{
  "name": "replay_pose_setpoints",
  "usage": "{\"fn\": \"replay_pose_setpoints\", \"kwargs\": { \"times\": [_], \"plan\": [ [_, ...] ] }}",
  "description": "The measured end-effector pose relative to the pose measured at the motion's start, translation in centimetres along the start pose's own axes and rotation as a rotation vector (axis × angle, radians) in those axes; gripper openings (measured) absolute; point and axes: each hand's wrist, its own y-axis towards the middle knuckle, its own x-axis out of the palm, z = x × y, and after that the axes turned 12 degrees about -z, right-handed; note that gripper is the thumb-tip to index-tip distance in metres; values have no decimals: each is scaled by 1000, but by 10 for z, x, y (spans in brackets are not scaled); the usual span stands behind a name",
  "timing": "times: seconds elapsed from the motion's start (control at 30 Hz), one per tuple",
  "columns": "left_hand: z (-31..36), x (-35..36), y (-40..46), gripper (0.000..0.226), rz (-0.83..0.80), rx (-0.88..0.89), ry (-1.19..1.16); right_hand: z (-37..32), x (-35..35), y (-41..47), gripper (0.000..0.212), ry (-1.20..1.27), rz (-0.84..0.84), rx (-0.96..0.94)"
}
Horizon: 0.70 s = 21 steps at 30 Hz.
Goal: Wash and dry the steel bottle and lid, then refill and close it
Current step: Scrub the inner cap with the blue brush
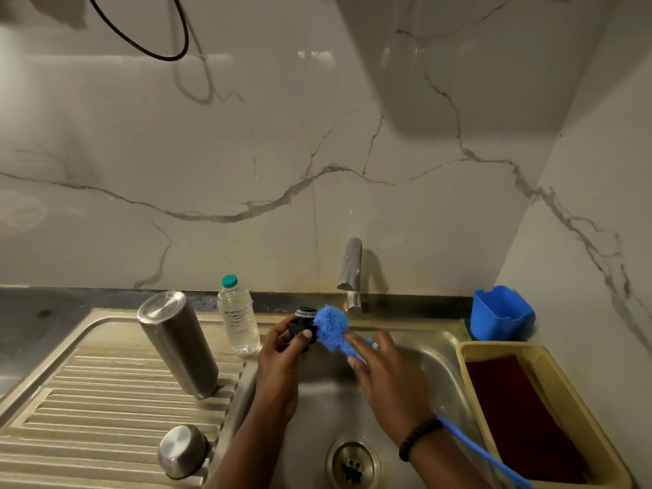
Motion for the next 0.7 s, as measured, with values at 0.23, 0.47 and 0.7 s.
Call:
{"fn": "replay_pose_setpoints", "kwargs": {
  "times": [0.23, 0.47, 0.7],
  "plan": [
    [6, 4, 5, 37, 37, -16, -58, -5, -3, -2, 45, -21, -17, -60],
    [5, 12, 4, 48, -53, -46, -11, 3, -2, 2, 41, 8, 13, 15],
    [9, 11, 2, 40, -147, -4, -21, 10, -6, 6, 44, 131, 23, 56]
  ]
}}
